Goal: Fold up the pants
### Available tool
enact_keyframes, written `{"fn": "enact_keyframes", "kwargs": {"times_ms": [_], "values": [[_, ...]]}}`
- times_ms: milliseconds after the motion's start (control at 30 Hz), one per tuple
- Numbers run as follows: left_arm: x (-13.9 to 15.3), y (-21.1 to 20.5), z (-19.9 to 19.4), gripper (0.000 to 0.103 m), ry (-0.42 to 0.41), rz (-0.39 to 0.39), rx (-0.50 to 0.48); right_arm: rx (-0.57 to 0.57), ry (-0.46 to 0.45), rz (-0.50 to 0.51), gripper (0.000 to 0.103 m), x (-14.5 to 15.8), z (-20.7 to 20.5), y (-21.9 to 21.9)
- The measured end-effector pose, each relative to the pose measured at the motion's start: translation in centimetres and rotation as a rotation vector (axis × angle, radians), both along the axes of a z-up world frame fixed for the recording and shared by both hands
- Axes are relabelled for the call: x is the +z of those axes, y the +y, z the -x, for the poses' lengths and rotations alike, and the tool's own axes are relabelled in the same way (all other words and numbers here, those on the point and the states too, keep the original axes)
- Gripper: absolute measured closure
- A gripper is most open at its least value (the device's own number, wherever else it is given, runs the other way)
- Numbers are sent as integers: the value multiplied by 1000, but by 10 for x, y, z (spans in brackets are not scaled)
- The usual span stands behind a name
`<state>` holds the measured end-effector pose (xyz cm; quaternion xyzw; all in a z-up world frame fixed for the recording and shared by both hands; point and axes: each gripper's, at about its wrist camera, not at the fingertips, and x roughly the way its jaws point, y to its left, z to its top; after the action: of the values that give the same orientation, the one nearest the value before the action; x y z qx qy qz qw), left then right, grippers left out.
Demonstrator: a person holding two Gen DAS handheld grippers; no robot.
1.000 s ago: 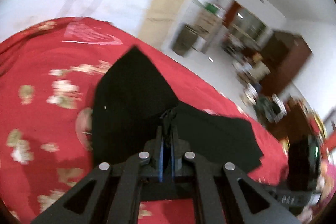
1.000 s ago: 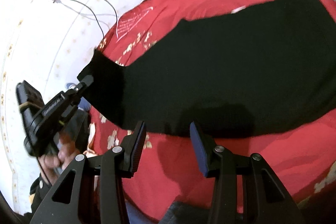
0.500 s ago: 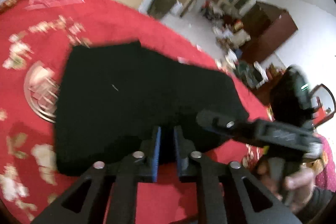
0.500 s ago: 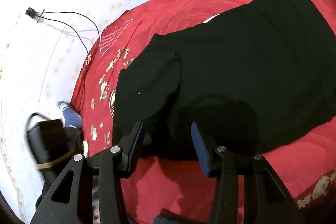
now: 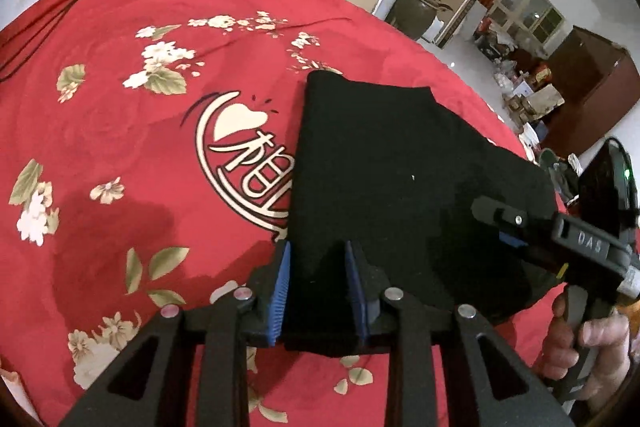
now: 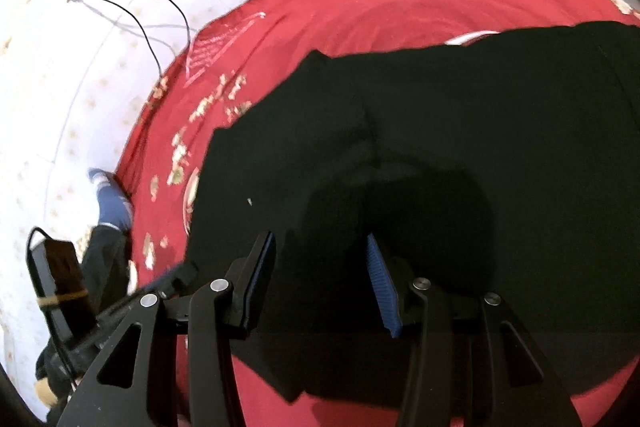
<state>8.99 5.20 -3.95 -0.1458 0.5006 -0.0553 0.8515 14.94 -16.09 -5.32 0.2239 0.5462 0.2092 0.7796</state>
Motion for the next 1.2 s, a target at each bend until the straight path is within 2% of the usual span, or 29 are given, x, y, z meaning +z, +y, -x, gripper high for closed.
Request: {"fn": "enact_keyframes", "kwargs": {"times_ms": [33, 67, 100, 133, 200, 333, 400, 467, 500, 533, 600, 667, 733, 833, 900, 933, 967, 1033, 1100, 1133, 1200], "values": [[0, -2, 0, 73, -2, -9, -4, 5, 0, -3, 56, 0, 0, 0], [-1, -3, 0, 73, -4, -17, -6, 17, -2, 1, 61, 1, 0, 2], [-1, -3, 0, 73, -4, -19, -5, 25, -2, 7, 72, 1, 0, 2], [-2, -2, 0, 73, -3, -15, -2, 41, 25, -2, 99, -3, -1, 3], [-5, 2, 0, 73, -1, -7, 0, 44, 24, -2, 101, -1, -2, 5], [-6, 3, -1, 73, 1, 3, -6, 32, -90, -25, 101, 28, -3, 0], [-9, 1, -2, 73, 10, -1, -18, 14, -110, -23, 101, 33, -7, -6], [-13, -2, -3, 73, 18, -2, -26, -19, -57, 31, 101, 21, -13, -15], [-13, -3, -3, 73, 15, -11, -30, -32, 11, 59, 101, 5, -15, -19], [-12, -4, -3, 73, 17, -15, -36, -47, 48, 45, 100, -3, -16, -21], [-11, -5, -3, 73, 18, -19, -43, -68, 49, 28, 100, 1, -16, -25], [-10, -4, -2, 73, 18, -16, -42, -69, 20, 71, 96, 8, -13, -24], [-8, -3, -2, 73, 10, -21, -39, -88, 28, 105, 95, 9, -8, -26], [-1, -4, -3, 73, -16, -23, -40, -106, 44, 88, 95, 10, -5, -29], [-1, -3, -4, 73, -16, -22, -41, -96, 46, 83, 86, 8, -5, -28], [-2, -3, -2, 73, -13, -20, -40, -90, 49, 60, 75, 7, -5, -28], [-2, -3, -3, 73, -11, -17, -43, -84, 48, 36, 69, 6, -5, -27], [-2, -6, -3, 73, -8, -21, -48, -67, 39, 26, 68, 7, -5, -25], [1, -8, -2, 73, -16, -29, -56, -41, 26, 55, 73, 8, -6, -20], [3, -9, -2, 73, -22, -30, -58, -30, 27, 72, 99, 8, -7, -18], [8, -10, -1, 73, -40, -28, -60, -28, 26, 80, 101, 9, -5, -18]]}}
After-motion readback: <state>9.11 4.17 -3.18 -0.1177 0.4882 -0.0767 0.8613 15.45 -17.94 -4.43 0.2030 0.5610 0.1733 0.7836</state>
